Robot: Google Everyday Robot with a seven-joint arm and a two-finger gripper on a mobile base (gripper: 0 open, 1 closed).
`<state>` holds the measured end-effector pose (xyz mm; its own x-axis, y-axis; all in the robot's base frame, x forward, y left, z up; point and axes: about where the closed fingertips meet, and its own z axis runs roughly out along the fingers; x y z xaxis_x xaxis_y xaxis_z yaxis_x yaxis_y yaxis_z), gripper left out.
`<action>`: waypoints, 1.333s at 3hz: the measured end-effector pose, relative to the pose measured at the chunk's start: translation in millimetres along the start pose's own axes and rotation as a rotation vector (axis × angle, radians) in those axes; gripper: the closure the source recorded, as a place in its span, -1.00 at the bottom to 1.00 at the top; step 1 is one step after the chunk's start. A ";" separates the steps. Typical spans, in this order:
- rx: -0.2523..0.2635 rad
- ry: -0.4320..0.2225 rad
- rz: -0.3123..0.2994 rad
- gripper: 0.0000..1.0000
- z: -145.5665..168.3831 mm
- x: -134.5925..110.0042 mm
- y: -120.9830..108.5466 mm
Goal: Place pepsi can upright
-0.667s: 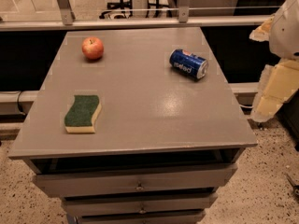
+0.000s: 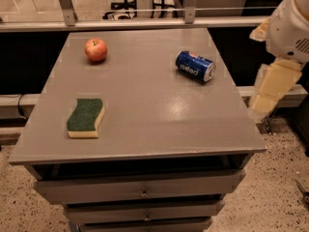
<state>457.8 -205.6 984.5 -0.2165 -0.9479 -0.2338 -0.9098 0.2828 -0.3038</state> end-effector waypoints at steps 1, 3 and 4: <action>0.019 -0.023 0.019 -1.00 26.5 -22.0 -25.4; 0.066 -0.058 0.065 -1.00 91.2 -63.2 -88.1; 0.055 -0.064 0.104 -1.00 125.6 -80.0 -115.6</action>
Offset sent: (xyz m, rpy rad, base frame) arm 0.1455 0.0530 -0.0499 0.0673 -0.0902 -0.0744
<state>624.7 -144.0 922.3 -0.2838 -0.9023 -0.3244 -0.8627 0.3880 -0.3244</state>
